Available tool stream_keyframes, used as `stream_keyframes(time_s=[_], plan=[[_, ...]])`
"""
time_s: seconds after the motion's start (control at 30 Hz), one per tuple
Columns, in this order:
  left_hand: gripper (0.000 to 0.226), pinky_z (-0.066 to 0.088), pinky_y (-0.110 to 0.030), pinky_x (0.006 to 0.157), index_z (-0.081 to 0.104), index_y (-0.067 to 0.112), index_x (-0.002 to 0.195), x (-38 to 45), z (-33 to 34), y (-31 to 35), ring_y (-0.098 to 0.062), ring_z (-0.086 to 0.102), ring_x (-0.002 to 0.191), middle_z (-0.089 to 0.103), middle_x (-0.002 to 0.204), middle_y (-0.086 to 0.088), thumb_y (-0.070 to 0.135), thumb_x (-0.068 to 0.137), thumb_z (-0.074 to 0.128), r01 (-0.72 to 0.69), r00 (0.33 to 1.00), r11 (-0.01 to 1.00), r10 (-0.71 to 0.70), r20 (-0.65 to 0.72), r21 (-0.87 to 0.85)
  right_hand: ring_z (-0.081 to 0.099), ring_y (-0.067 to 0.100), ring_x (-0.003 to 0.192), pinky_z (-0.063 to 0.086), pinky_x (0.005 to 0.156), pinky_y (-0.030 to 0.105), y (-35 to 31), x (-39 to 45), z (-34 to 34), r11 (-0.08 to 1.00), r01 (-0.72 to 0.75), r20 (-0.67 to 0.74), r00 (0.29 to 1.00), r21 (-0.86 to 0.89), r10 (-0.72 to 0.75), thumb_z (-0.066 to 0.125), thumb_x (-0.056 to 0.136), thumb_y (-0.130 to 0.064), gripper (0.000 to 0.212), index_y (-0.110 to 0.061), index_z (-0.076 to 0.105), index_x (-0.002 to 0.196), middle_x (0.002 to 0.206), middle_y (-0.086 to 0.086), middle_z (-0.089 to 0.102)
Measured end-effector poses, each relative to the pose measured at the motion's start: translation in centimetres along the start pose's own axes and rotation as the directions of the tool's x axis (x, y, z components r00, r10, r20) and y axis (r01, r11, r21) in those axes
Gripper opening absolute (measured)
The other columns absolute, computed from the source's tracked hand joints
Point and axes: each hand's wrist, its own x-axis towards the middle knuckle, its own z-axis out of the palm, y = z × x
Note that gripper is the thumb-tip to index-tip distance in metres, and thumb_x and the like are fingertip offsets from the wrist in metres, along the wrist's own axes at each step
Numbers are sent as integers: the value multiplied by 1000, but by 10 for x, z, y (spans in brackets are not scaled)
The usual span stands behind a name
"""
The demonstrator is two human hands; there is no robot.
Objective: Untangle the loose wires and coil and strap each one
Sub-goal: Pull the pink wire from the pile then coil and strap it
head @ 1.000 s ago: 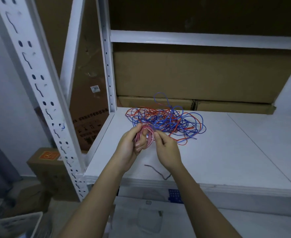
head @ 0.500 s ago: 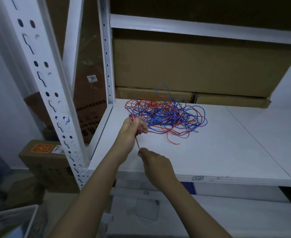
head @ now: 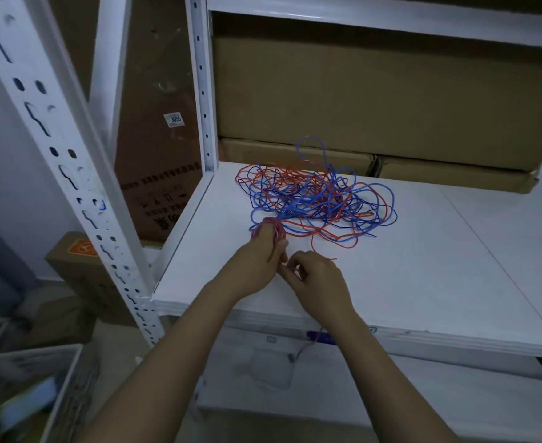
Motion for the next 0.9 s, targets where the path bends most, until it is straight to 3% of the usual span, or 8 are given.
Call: stream_keyframes(time_s=[0.1,0.2,0.3,0.37,0.47,0.6,0.73,0.9], plan=[[9,49,-34,75,38,19,100,-1,12,4,-18,59,79,58,84,6,28,102,37,8,1000,999,-8,8,33,48,17,70,33,61,31,15,0,-8,1000,-21,60,998,-16,22,59,91,-39,27,-13,66,86,78,1,56],[8,41,-29,67,37,22,99,-2,21,6,-6,51,69,50,78,13,29,102,38,11,999,995,-7,-46,96,54,22,82,37,68,32,23,-4,-18,996,57,155,986,70,-67,52,97,-23,19,-13,68,103,89,7,55],[11,40,-29,68,38,20,99,-5,24,9,-15,52,74,51,81,7,31,102,37,57,998,994,-54,-42,89,52,21,79,40,68,32,27,-7,-27,989,98,175,978,109,-116,49,99,-19,22,-17,67,111,89,2,46],[15,40,-30,70,41,19,99,-6,25,12,-20,54,80,56,87,-2,32,102,36,71,997,992,-69,-23,106,52,20,75,43,65,34,29,-8,-31,995,92,116,989,37,-96,53,97,-28,20,-20,68,106,87,-1,44],[18,36,-27,68,44,20,99,-8,25,16,-18,52,82,54,91,0,34,103,35,78,997,985,-78,-2,151,48,11,68,39,58,29,31,-4,-38,996,79,-74,994,-41,-82,66,85,-42,26,-16,69,89,84,-4,48],[29,38,-13,62,54,28,86,-12,25,27,3,54,65,58,76,12,46,100,36,131,991,991,-131,34,-8,48,7,74,35,64,15,34,0,-44,980,168,-165,975,109,-148,71,84,-23,13,-11,72,90,84,-3,51],[52,35,-14,52,60,15,77,-16,19,41,-3,43,48,51,52,11,60,91,39,169,984,944,-144,108,-283,49,-8,79,35,71,4,33,3,-48,936,245,-231,955,254,-188,64,88,-3,14,-8,73,97,84,-4,50],[37,24,-18,47,53,11,73,-27,23,50,-9,28,46,36,47,6,35,100,42,96,985,829,2,174,-551,57,2,91,41,80,10,25,3,-51,806,49,-28,999,590,-40,51,96,-5,21,-16,68,98,96,0,64]])
